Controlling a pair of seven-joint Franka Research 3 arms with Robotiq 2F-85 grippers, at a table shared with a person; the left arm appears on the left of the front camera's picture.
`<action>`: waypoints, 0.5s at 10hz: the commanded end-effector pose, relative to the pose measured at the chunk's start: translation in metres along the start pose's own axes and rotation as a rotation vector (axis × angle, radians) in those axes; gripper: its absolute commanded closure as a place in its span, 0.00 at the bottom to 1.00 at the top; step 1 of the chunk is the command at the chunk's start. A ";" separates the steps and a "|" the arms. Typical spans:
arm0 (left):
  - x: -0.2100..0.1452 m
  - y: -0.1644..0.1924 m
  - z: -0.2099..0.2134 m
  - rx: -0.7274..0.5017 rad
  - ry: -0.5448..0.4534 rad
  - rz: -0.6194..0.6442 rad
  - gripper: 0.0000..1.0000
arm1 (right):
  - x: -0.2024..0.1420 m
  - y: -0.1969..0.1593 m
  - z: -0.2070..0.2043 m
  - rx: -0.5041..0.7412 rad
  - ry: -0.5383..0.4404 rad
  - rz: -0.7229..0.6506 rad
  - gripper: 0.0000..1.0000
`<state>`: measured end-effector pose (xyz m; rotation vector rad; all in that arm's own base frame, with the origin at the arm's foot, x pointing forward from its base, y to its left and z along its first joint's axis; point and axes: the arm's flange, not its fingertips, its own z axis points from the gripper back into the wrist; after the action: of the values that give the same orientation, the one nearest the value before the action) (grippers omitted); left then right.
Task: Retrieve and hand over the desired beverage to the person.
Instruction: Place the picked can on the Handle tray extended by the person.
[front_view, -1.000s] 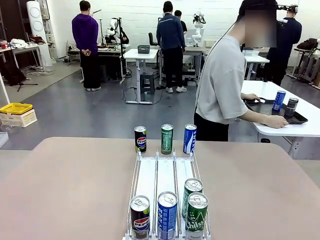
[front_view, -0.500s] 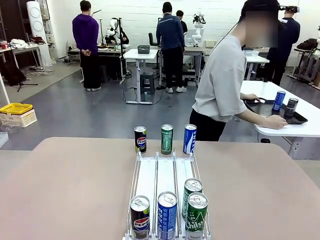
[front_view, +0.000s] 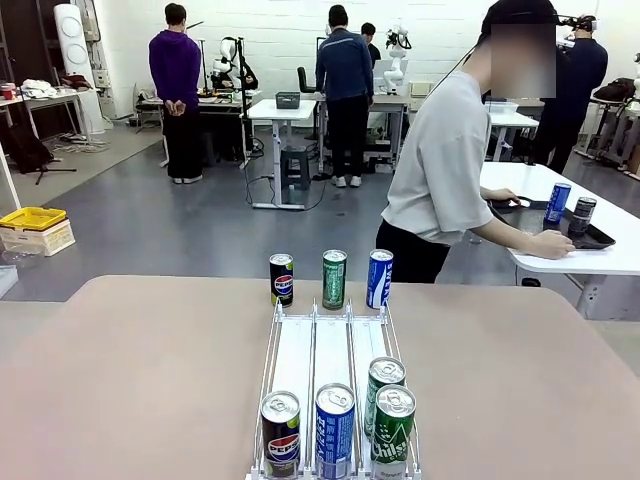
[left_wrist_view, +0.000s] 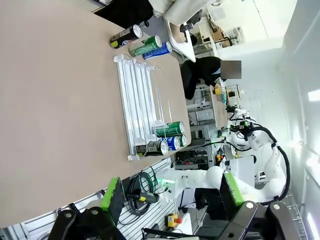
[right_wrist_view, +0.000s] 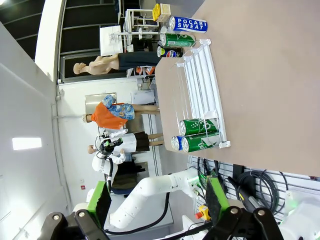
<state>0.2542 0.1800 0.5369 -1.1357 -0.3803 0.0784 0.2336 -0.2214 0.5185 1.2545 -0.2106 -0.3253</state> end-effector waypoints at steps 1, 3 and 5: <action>0.001 0.001 0.001 -0.019 -0.009 -0.029 0.00 | 0.001 0.001 -0.001 0.025 0.000 0.013 0.00; 0.001 0.001 0.001 -0.019 -0.009 -0.029 0.00 | 0.001 0.001 -0.001 0.025 0.000 0.013 0.00; 0.001 0.001 0.001 -0.019 -0.009 -0.029 0.00 | 0.001 0.001 -0.001 0.025 0.000 0.013 0.00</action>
<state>0.2538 0.1805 0.5370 -1.1355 -0.3813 0.0800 0.2336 -0.2214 0.5185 1.2545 -0.2106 -0.3253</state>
